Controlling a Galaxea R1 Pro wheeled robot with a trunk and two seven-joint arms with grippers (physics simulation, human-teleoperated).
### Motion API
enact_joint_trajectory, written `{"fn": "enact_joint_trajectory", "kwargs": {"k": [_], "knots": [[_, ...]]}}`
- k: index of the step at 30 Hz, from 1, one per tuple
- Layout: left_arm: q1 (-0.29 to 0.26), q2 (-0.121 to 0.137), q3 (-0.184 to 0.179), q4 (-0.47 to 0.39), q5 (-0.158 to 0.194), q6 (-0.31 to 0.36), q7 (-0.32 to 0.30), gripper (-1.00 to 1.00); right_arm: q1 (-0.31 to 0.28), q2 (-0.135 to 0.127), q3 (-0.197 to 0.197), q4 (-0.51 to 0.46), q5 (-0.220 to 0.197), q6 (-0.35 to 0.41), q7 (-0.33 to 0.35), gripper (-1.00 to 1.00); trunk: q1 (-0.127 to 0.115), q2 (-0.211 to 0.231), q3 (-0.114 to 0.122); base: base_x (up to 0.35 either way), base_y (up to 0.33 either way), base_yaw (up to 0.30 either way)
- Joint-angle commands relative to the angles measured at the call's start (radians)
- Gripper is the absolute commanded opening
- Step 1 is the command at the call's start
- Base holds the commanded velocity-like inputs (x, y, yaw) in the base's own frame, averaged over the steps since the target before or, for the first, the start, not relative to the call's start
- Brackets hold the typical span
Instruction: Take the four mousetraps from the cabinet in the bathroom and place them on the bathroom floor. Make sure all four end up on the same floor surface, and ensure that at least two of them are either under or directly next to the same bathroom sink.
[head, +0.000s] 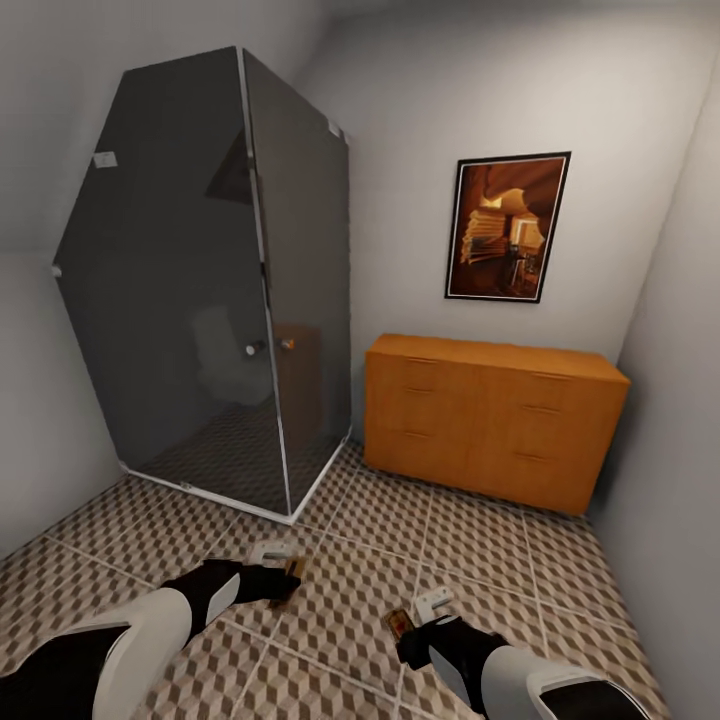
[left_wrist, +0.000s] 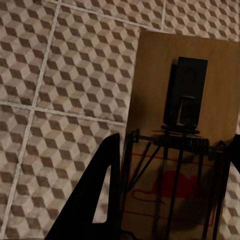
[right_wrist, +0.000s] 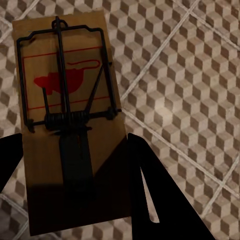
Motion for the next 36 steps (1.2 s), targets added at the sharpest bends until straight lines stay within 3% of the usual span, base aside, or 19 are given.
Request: {"fn": "enact_joint_trajectory", "kwargs": {"k": [1,23,36], "knots": [[-0.001,0.000,0.009,0.000,-0.013,0.003,0.001,-1.00,-0.001,0.000,0.007,0.002,0.000,0.002,-0.004,-1.00,0.000,-0.001,-0.002,0.000,0.000,0.300],[-0.001,0.008,0.009,0.000,-0.012,-0.003,0.001,-1.00,-0.001,0.000,0.007,0.002,0.000,0.002,-0.005,-1.00,0.000,-0.001,-0.015,0.000,0.000,0.299],[-0.001,0.008,0.009,0.000,-0.012,-0.001,0.002,-1.00,-0.001,0.000,0.007,0.002,0.000,0.023,-0.005,-1.00,0.000,-0.001,-0.017,0.022,0.000,0.160]]}}
